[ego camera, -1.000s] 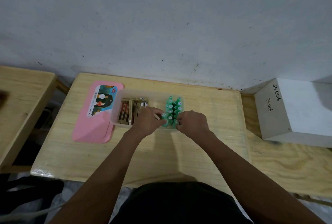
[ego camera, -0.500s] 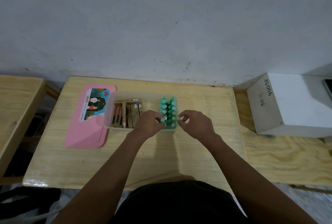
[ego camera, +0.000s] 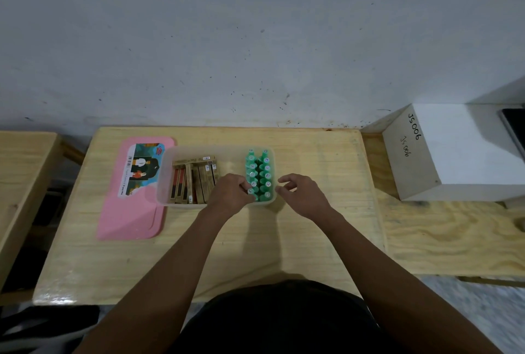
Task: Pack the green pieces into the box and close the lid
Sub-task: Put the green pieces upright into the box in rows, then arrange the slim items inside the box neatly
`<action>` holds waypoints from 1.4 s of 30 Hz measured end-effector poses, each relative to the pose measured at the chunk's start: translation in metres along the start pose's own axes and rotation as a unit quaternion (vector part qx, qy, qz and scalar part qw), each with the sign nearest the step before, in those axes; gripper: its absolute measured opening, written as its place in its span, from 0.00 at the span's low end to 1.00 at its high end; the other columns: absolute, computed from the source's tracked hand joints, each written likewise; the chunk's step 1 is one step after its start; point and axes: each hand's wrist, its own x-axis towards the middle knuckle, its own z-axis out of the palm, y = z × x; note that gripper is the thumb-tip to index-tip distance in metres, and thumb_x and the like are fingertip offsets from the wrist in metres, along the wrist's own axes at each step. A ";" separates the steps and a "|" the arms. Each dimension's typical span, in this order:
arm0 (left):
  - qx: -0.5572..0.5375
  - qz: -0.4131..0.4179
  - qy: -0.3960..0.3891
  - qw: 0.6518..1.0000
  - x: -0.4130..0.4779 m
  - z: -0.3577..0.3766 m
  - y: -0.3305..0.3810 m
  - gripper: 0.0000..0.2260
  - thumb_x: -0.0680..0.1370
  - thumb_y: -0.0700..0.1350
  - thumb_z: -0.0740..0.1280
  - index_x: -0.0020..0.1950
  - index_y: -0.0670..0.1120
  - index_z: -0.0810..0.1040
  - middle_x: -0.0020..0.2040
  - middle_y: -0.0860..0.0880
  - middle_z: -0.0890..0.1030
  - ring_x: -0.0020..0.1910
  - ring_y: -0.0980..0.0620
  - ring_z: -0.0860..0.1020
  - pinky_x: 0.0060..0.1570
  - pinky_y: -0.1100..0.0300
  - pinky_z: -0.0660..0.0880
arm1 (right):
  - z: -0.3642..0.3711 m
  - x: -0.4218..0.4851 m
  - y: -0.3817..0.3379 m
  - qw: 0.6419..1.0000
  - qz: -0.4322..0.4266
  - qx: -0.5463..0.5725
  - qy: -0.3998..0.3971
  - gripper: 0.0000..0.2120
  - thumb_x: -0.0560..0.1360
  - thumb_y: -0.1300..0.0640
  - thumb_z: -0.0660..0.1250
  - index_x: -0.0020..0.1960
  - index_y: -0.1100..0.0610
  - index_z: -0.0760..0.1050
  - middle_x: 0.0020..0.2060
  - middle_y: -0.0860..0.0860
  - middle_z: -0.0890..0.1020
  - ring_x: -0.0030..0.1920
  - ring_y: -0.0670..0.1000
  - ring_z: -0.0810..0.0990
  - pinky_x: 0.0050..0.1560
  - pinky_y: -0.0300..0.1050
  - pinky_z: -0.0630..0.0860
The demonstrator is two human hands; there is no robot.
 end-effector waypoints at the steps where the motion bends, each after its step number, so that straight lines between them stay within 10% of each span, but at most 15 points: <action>1: 0.000 -0.003 -0.003 1.000 0.001 0.000 0.000 0.09 0.65 0.44 0.78 0.42 0.45 0.82 0.37 0.50 0.81 0.40 0.50 0.82 0.43 0.54 0.79 | 0.002 0.002 0.001 1.000 0.006 0.012 -0.007 0.13 0.75 0.47 0.68 0.58 0.49 0.79 0.47 0.47 0.82 0.46 0.48 0.82 0.49 0.47 0.78; 28: -0.089 -0.035 -0.056 0.994 -0.008 -0.029 -0.005 0.20 0.69 0.55 0.75 0.56 0.45 0.83 0.49 0.50 0.84 0.45 0.58 0.81 0.47 0.62 0.78 | 0.015 0.007 0.000 0.996 0.010 0.087 -0.020 0.18 0.78 0.49 0.65 0.65 0.55 0.73 0.48 0.53 0.83 0.47 0.52 0.83 0.50 0.50 0.81; 33: -0.079 -0.062 0.052 0.994 -0.013 -0.059 -0.017 0.15 0.75 0.51 0.70 0.58 0.46 0.82 0.48 0.53 0.81 0.40 0.60 0.77 0.43 0.65 0.72 | 0.009 0.012 -0.012 0.994 -0.013 0.105 -0.011 0.19 0.79 0.53 0.65 0.68 0.55 0.70 0.53 0.51 0.79 0.46 0.47 0.79 0.37 0.37 0.74; 42: -0.018 -0.141 0.255 0.956 -0.006 -0.084 -0.079 0.21 0.78 0.47 0.65 0.69 0.40 0.72 0.67 0.39 0.73 0.67 0.41 0.71 0.65 0.50 0.68 | 0.010 0.010 -0.048 0.982 -0.158 -0.080 0.072 0.15 0.78 0.52 0.64 0.63 0.51 0.76 0.59 0.48 0.76 0.59 0.49 0.76 0.56 0.49 0.76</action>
